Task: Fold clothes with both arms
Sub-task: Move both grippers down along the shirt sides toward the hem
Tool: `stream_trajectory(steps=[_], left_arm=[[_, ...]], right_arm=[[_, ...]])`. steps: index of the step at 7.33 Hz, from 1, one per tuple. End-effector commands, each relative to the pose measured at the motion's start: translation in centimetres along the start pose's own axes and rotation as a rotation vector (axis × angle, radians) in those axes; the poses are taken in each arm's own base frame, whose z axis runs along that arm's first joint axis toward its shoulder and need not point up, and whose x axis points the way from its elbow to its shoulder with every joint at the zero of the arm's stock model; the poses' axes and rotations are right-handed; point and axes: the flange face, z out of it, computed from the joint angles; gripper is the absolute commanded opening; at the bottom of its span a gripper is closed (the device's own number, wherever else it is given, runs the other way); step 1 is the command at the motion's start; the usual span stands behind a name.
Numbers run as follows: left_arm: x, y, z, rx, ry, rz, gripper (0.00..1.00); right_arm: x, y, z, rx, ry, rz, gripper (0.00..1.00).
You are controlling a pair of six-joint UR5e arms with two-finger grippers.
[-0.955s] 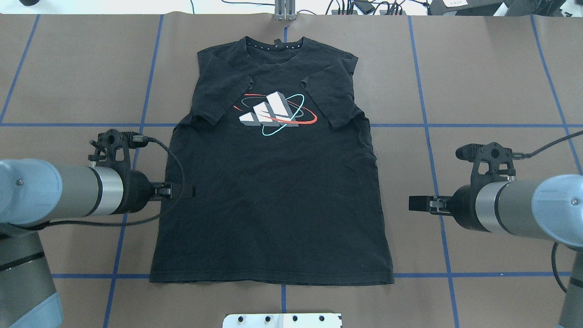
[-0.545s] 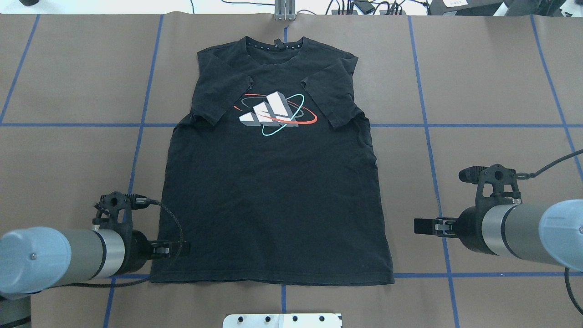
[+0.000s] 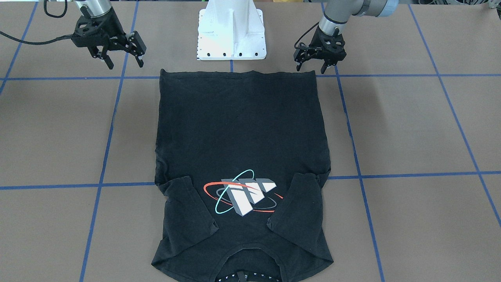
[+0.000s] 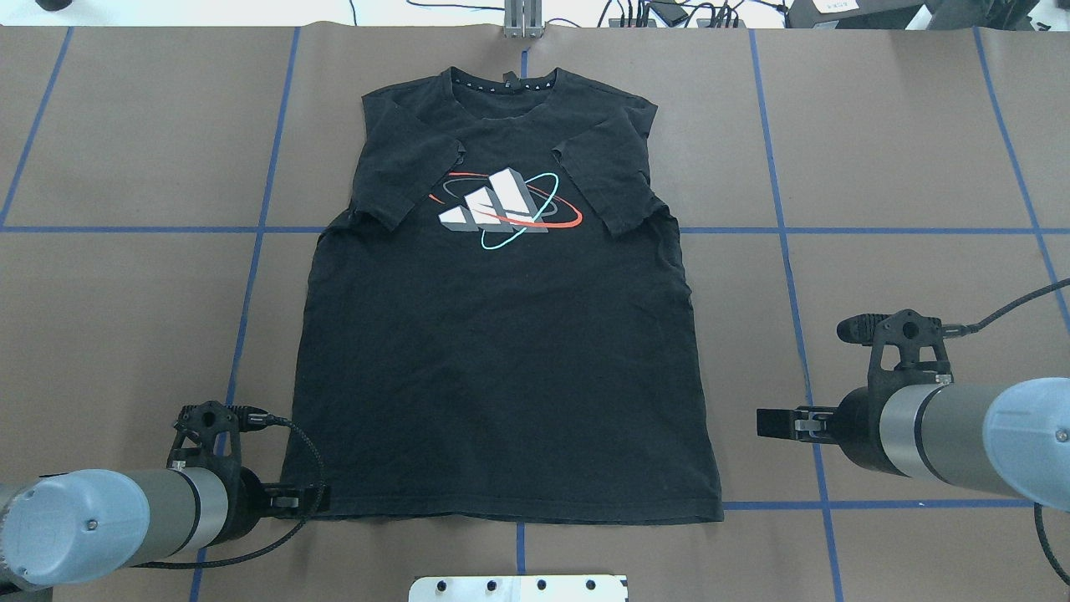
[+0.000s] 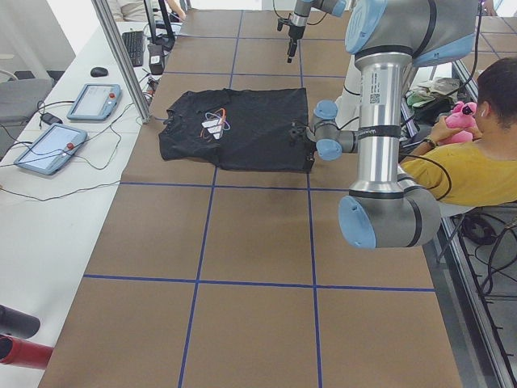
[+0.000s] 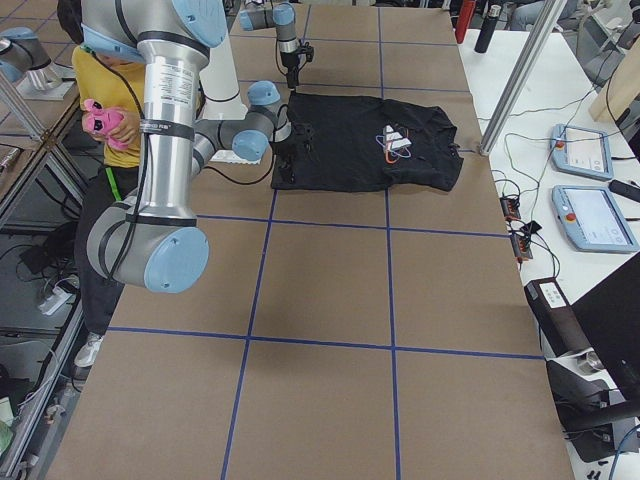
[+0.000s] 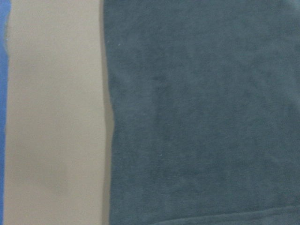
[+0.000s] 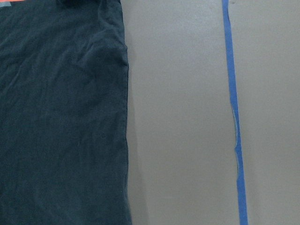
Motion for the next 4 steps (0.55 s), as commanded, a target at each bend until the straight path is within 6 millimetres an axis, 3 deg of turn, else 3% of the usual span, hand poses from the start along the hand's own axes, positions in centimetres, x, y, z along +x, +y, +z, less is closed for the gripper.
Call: stream_trajectory(steps=[1,2,4], left_arm=[[-0.27,0.17,0.65,-0.003,-0.012,0.001,0.99],[-0.47,0.22,0.87,-0.005,-0.017,0.001,0.91],[-0.41,0.46,0.92,-0.012,-0.016,0.004,0.65]], right_arm=[[-0.17,0.14,0.06,0.004,-0.001,-0.004,1.0],[-0.19,0.2,0.08,0.003,-0.001,-0.005,1.0],[-0.26,0.19,0.06,0.003,-0.003,-0.005,1.0]])
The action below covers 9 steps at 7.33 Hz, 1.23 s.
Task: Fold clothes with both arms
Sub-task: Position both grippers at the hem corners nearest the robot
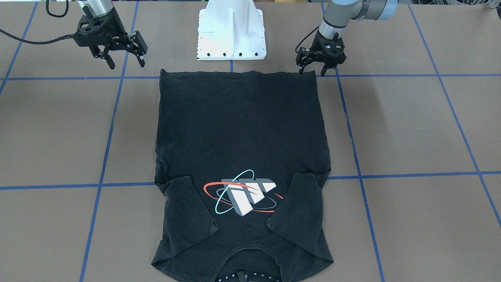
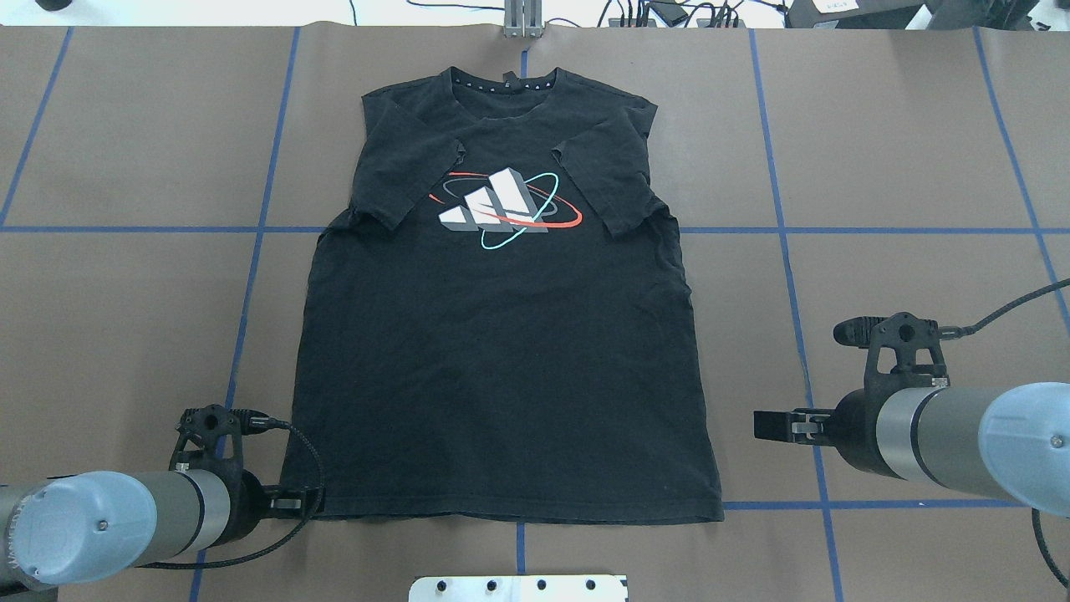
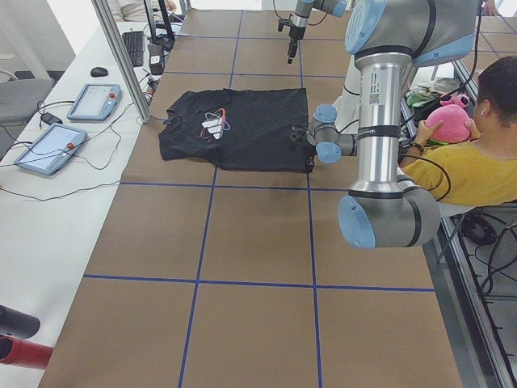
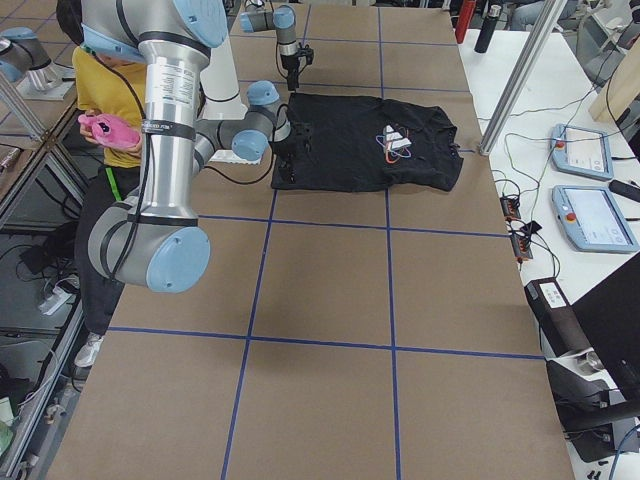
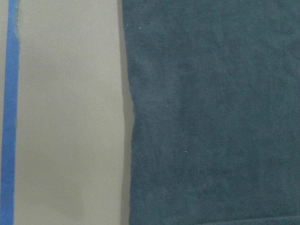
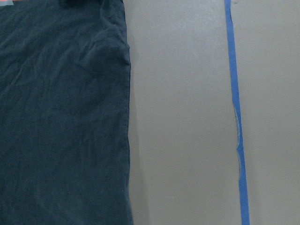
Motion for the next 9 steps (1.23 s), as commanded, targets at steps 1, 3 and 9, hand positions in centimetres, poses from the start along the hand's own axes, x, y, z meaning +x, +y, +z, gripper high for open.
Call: stream_trajectory(steps=[1,3,9], left_arm=[[-0.08,0.2,0.1,-0.008,-0.003,0.002,0.63],[-0.09,0.32,0.06,-0.014,-0.002,0.003,0.63],[-0.14,0.59,0.19,-0.023,-0.004,0.005,0.56]], right_arm=[[-0.12,0.0,-0.02,0.0,-0.003,0.0,1.0],[-0.1,-0.06,-0.04,0.001,-0.003,0.001,1.0],[0.03,-0.04,-0.01,0.001,0.0,0.001,1.0]])
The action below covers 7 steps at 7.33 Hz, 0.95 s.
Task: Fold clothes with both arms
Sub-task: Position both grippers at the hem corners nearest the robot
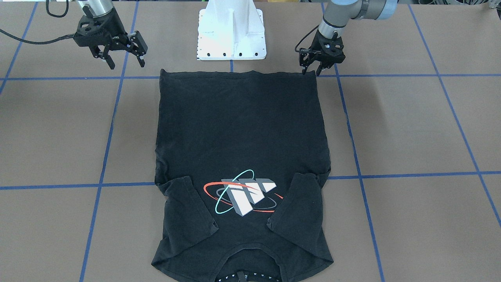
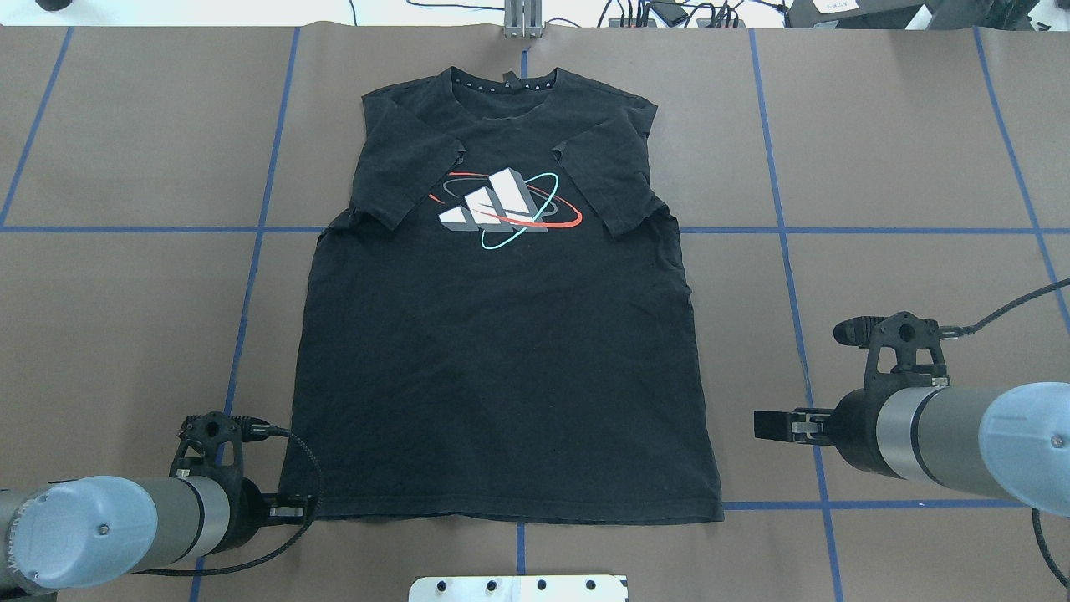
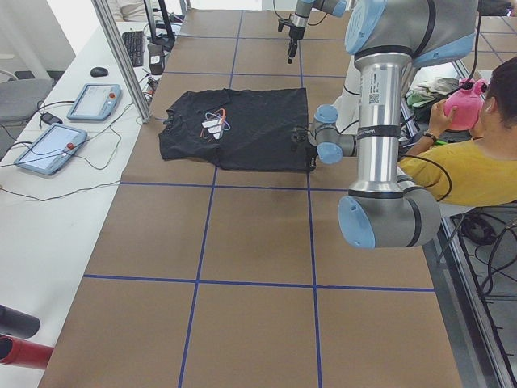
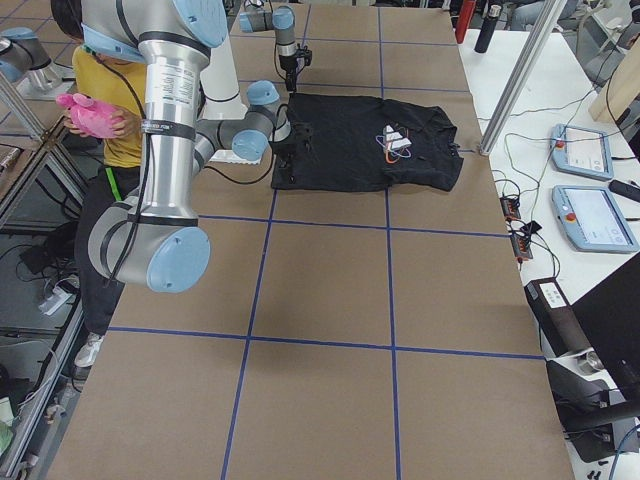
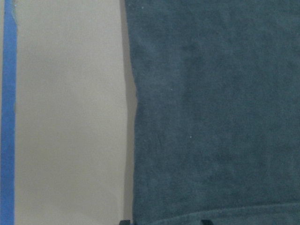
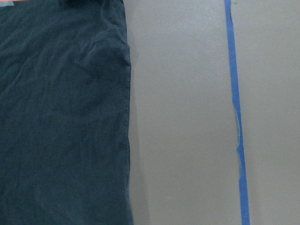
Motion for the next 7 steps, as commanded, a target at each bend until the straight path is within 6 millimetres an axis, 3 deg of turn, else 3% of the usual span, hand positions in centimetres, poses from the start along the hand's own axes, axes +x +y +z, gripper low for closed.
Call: stream_trajectory(steps=[1,7], left_arm=[[-0.04,0.03,0.04,-0.002,-0.001,0.0,0.55],[-0.87,0.14,0.25,-0.004,-0.018,0.0,0.51]], right_arm=[[0.0,0.0,0.0,0.0,0.0,0.0,1.0],[-0.07,-0.07,-0.11,0.002,-0.003,0.001,1.0]])
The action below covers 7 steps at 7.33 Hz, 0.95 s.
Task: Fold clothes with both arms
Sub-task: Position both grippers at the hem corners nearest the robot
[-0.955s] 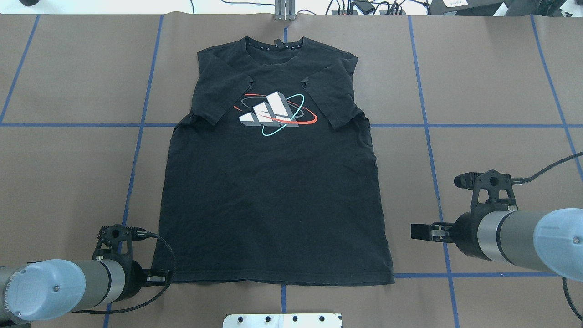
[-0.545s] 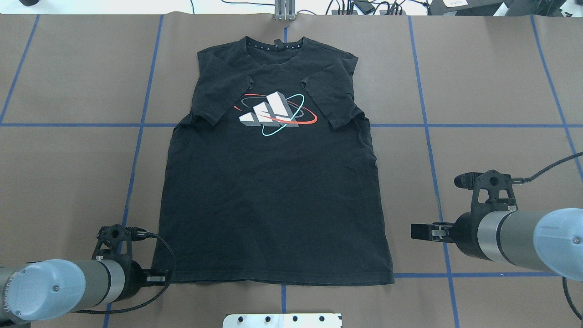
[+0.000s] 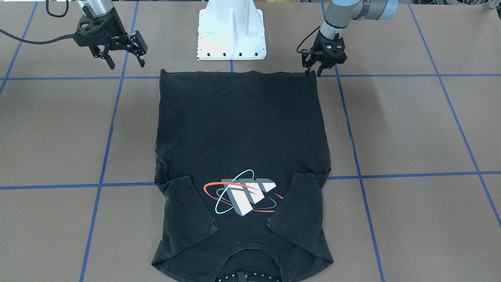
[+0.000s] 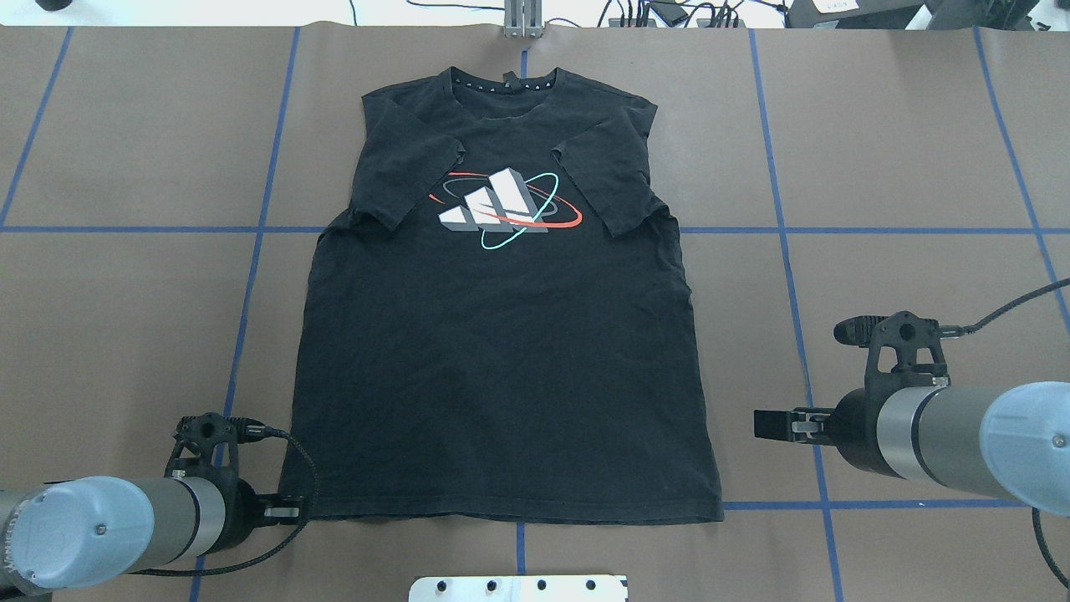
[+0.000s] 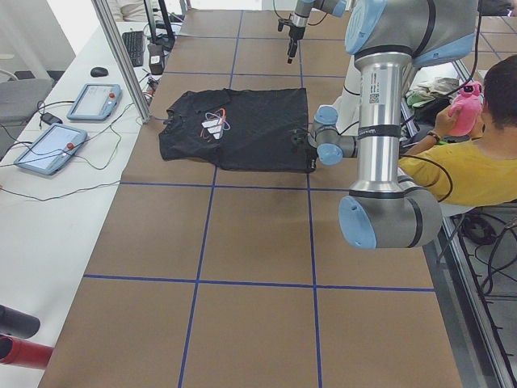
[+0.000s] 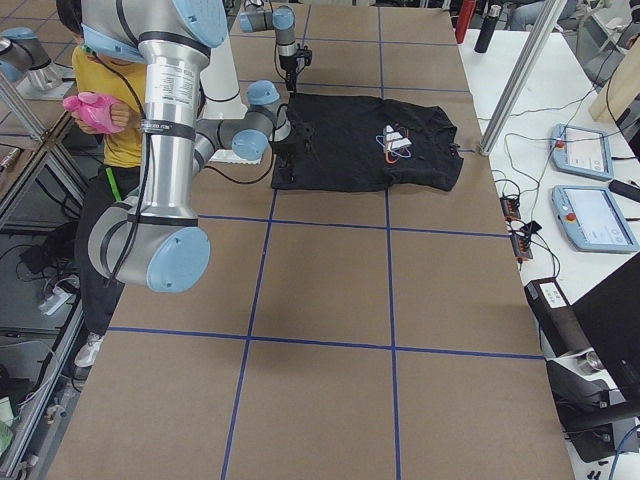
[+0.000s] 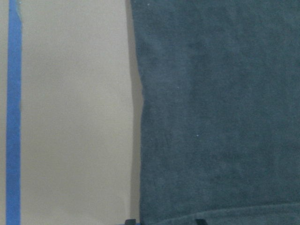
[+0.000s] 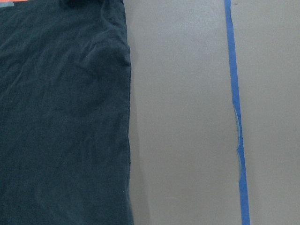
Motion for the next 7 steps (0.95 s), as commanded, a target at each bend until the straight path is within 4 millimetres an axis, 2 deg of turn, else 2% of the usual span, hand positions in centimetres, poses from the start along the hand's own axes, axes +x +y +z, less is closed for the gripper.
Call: stream_trajectory(steps=[1,2,6,7], left_arm=[[-0.12,0.03,-0.04,-0.002,-0.001,0.0,0.47],[-0.04,0.04,-0.05,-0.003,0.001,0.0,0.42],[0.16,0.79,0.04,-0.039,0.007,0.007,0.38],[0.19,0.86,0.06,-0.04,0.007,0.006,0.32]], right_arm=[[-0.02,-0.02,-0.03,0.001,-0.001,0.0,1.0],[-0.02,-0.02,-0.03,0.001,-0.001,0.0,1.0],[0.2,0.01,0.1,-0.001,0.005,0.001,1.0],[0.2,0.01,0.1,-0.001,0.005,0.001,1.0]])
